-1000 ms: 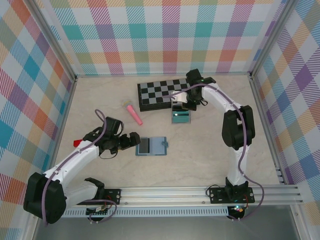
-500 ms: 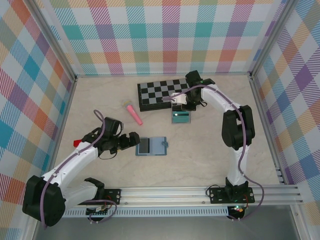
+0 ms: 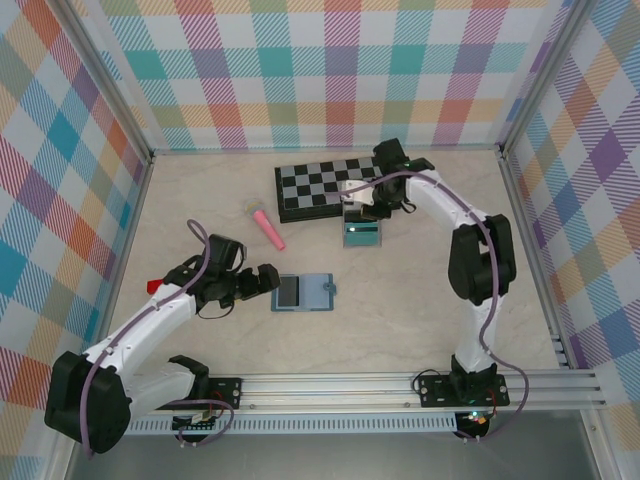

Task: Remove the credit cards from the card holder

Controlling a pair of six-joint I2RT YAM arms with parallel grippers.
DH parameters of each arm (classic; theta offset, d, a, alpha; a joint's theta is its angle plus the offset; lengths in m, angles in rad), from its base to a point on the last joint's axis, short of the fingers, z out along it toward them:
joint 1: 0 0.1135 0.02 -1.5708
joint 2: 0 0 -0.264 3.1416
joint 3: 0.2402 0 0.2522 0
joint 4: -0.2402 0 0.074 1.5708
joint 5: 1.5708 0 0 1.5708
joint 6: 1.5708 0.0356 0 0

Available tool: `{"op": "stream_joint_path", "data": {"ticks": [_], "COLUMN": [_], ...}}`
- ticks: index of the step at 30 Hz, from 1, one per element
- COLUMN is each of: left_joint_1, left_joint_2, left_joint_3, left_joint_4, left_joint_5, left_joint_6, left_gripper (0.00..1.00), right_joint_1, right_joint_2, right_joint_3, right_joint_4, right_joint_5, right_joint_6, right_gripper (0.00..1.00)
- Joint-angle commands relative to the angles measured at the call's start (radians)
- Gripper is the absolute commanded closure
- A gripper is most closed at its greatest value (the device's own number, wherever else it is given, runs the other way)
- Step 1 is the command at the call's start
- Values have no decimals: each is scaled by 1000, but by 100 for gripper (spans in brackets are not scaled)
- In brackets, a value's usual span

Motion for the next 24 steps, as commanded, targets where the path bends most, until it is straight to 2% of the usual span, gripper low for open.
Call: {"op": "stream_joint_path", "data": {"ticks": [1,5,7,13,14,19,21,24], "left_joint_1": [15,15,16,16,15,16,16,16], "left_joint_2": [-23,-23,-21,-23,-25,-36,-43,-52], "left_joint_3": [-7,-12,-16,-24,-27,-28,-30,-41], "left_joint_4": [-10,6,17,36,43,54,61,72], "left_joint_5": [12,23,31,44,51,63,64,76], "left_joint_6": [-2,-15,-22,-36,-38,-46,-60,-84], "left_gripper": [0,0,0,0,0,0,0,0], "right_joint_1": [17,46,67,125,143,239,270,310], "right_joint_2": [-155,-291,-348,-499,-521,-591,-602,-605], "right_joint_3": [-47,-157,-214,-411,-449,-589,-636,-706], "right_joint_4": [47,132,168,256,282,371,387,427], "right_joint_5": [-112,-171,-186,-364,-364,-218,-138,-85], "right_joint_6": [136,339,443,743,807,1132,1239,1377], "right_gripper": [79,74,73,73,73,74,76,76]}}
